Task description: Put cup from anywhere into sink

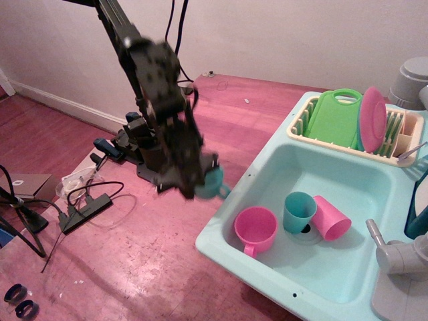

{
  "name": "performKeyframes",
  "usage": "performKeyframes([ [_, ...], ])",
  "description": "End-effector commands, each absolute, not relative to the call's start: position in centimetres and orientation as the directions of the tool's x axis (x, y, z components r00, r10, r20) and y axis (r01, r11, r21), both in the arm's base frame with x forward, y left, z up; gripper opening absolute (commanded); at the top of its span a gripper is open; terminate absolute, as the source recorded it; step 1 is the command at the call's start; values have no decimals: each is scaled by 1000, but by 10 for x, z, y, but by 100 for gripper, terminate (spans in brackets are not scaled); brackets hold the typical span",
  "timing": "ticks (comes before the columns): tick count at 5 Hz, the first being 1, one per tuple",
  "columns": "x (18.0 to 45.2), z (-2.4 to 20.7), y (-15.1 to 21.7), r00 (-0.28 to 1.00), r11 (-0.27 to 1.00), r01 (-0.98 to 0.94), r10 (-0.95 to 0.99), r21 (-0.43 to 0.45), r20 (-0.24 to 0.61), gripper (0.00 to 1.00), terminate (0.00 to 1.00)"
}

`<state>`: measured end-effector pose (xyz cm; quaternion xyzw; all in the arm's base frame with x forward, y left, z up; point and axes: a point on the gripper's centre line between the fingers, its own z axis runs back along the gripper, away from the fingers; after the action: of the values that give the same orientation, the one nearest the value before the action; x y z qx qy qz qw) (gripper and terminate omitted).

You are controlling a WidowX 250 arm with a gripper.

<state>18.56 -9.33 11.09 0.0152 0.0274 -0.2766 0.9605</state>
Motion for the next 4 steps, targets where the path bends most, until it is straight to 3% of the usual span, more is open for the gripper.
performKeyframes([
  [1, 208, 188, -71, 838, 834, 543, -546, 100, -5, 0, 0],
  [2, 257, 216, -70, 817, 809, 569, -576, 148, 9, 0, 0],
  [4, 356, 181, -89, 767, 765, 636, -641, 98, 28, 0, 0],
])
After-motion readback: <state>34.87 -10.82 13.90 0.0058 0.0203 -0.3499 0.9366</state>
